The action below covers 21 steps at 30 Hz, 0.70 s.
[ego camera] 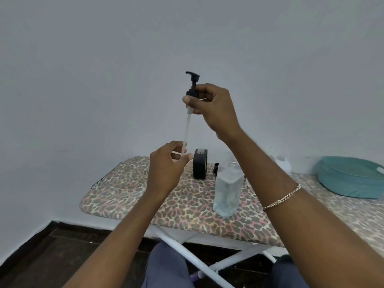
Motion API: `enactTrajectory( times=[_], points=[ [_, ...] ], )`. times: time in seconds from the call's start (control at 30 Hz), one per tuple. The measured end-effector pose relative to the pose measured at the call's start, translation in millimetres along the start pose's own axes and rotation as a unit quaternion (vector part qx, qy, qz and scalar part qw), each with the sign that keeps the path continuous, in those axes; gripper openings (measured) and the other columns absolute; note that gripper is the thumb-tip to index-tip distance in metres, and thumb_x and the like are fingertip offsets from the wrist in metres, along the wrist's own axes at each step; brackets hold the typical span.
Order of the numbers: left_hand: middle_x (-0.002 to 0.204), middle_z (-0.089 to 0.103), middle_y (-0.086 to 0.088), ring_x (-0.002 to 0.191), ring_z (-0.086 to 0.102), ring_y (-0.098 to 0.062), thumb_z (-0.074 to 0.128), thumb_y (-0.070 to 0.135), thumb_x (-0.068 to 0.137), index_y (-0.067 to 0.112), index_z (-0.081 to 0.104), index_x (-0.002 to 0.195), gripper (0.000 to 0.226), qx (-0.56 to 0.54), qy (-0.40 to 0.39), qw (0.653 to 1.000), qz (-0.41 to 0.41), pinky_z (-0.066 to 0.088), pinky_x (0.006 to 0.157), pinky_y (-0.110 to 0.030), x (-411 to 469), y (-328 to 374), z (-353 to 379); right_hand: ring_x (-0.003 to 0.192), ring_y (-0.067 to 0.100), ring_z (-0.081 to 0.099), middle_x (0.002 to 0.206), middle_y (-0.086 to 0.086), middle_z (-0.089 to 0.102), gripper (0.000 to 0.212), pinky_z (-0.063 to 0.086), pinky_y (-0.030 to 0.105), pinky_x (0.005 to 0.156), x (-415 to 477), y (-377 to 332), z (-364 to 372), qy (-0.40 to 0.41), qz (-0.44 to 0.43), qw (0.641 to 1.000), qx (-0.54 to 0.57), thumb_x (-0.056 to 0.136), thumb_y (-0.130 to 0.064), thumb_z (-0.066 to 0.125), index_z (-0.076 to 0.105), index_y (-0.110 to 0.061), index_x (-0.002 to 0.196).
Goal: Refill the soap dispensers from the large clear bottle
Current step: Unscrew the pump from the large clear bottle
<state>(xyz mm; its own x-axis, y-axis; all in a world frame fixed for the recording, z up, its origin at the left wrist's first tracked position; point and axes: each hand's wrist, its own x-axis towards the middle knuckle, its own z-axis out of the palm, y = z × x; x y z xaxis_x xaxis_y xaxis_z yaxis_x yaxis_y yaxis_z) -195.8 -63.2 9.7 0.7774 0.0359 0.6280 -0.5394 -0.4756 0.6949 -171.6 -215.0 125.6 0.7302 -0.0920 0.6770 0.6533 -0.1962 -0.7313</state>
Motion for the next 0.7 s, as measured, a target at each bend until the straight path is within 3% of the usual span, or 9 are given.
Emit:
enactTrajectory(
  times=[0.17, 0.27, 0.33, 0.47, 0.57, 0.63, 0.7],
  points=[
    [0.084, 0.074, 0.007, 0.071, 0.074, -0.01, 0.083, 0.019, 0.089, 0.023, 0.077, 0.098, 0.012, 0.016, -0.008, 0.998, -0.065, 0.064, 0.074, -0.034, -11.9, -53.9, -19.5, 0.089, 0.033, 0.077, 0.093, 0.013, 0.077, 0.024, 0.066, 0.047, 0.083, -1.6, 59.5, 59.2, -0.018, 0.107, 0.994, -0.025, 0.086, -0.02, 0.088, 0.076, -0.004, 0.1],
    [0.084, 0.071, -0.003, 0.063, 0.073, -0.009, 0.085, 0.014, 0.087, 0.016, 0.073, 0.095, 0.015, 0.032, -0.019, 0.993, -0.114, 0.059, 0.064, -0.02, -16.8, -79.6, -27.6, 0.086, 0.032, 0.076, 0.098, 0.023, 0.076, 0.029, 0.064, 0.055, 0.084, -0.2, 94.8, 91.6, -0.025, 0.181, 0.982, -0.042, 0.086, -0.015, 0.087, 0.073, 0.008, 0.095],
    [0.083, 0.07, -0.006, 0.062, 0.074, -0.01, 0.085, 0.011, 0.087, 0.01, 0.071, 0.095, 0.016, 0.04, -0.028, 0.989, -0.137, 0.06, 0.064, -0.022, -18.9, -96.0, -32.3, 0.085, 0.034, 0.075, 0.102, 0.032, 0.074, 0.032, 0.061, 0.062, 0.083, 0.0, 119.7, 112.8, -0.038, 0.224, 0.973, -0.049, 0.086, -0.009, 0.086, 0.066, 0.017, 0.089],
    [0.074, 0.072, -0.006, 0.067, 0.074, -0.018, 0.087, 0.017, 0.085, 0.008, 0.073, 0.085, 0.017, 0.078, -0.043, 0.98, -0.179, 0.063, 0.069, -0.038, -20.0, -128.1, -36.9, 0.087, 0.038, 0.077, 0.096, 0.032, 0.074, 0.024, 0.062, 0.06, 0.081, -3.2, 164.3, 145.2, -0.073, 0.277, 0.954, -0.086, 0.086, -0.005, 0.083, 0.072, 0.015, 0.094],
    [0.067, 0.072, -0.006, 0.064, 0.072, -0.021, 0.088, 0.021, 0.083, 0.007, 0.073, 0.076, 0.022, 0.1, -0.054, 0.974, -0.198, 0.061, 0.068, -0.043, -20.7, -150.4, -39.1, 0.073, 0.03, 0.069, 0.085, 0.029, 0.071, 0.019, 0.064, 0.056, 0.076, -7.7, 198.3, 165.6, -0.111, 0.305, 0.937, -0.13, 0.089, -0.005, 0.081, 0.069, 0.004, 0.077],
    [0.068, 0.071, -0.006, 0.065, 0.07, -0.019, 0.087, 0.02, 0.084, 0.005, 0.074, 0.076, 0.021, 0.128, -0.057, 0.968, -0.206, 0.06, 0.069, -0.043, -20.4, -162.7, -39.5, 0.074, 0.032, 0.074, 0.093, 0.033, 0.075, 0.018, 0.066, 0.049, 0.074, -11.8, 221.1, 177.5, -0.131, 0.32, 0.925, -0.161, 0.087, -0.007, 0.082, 0.067, -0.001, 0.08],
    [0.069, 0.071, -0.004, 0.064, 0.068, -0.014, 0.085, 0.018, 0.085, 0.006, 0.074, 0.075, 0.019, 0.154, -0.063, 0.963, -0.214, 0.059, 0.068, -0.04, -20.9, -172.2, -38.4, 0.079, 0.037, 0.078, 0.091, 0.031, 0.076, 0.02, 0.067, 0.052, 0.076, -15.7, 239.9, 186.4, -0.146, 0.334, 0.914, -0.179, 0.085, -0.007, 0.083, 0.063, -0.004, 0.08]
  ],
)
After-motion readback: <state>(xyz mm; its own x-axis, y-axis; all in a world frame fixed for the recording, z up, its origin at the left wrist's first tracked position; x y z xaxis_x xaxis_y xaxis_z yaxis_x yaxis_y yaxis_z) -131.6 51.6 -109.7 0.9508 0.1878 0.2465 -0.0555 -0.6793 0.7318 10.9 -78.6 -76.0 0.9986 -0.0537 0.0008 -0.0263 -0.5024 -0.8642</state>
